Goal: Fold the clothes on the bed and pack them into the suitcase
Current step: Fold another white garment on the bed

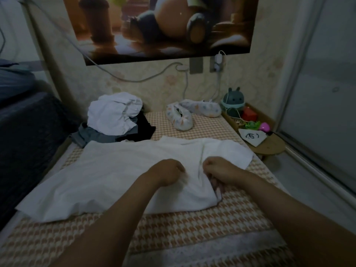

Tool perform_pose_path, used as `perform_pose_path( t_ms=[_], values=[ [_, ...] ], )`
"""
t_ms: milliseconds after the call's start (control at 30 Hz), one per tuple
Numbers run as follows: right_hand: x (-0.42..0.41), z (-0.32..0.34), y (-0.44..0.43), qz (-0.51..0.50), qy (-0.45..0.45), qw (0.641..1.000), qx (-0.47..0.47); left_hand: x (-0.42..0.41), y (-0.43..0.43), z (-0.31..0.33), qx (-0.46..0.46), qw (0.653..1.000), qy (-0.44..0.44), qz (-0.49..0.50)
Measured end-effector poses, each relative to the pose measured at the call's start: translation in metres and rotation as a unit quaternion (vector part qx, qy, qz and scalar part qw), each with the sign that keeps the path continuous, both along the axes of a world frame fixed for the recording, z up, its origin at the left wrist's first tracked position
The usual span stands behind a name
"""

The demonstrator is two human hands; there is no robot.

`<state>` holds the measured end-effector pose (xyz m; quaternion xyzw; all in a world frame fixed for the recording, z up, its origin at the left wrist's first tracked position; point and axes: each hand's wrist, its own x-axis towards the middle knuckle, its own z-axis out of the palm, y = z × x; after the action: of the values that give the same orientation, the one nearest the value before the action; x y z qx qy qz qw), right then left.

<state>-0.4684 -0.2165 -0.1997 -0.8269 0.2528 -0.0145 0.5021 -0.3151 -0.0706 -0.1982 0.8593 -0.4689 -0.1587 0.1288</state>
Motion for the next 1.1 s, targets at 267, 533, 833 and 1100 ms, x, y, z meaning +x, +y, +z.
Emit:
perform_pose_path(
  t_ms=[267, 533, 833, 1100],
  values=[
    [0.033, -0.03, -0.053, 0.017, 0.011, 0.924, -0.381, 0.01, -0.083, -0.005, -0.095, 0.988, -0.054, 0.106],
    [0.037, -0.034, -0.085, 0.082, 0.075, 0.902, -0.418, 0.037, -0.129, -0.027, -0.016, 0.993, -0.097, 0.068],
    [0.065, -0.024, -0.099, 0.013, 0.094, 0.955, -0.282, 0.071, -0.128, -0.023, -0.137, 0.982, 0.125, 0.035],
    [0.095, -0.033, -0.085, -0.029, 0.045, 0.988, -0.143, 0.143, -0.101, -0.044, 0.045, 0.981, -0.164, 0.093]
  ],
)
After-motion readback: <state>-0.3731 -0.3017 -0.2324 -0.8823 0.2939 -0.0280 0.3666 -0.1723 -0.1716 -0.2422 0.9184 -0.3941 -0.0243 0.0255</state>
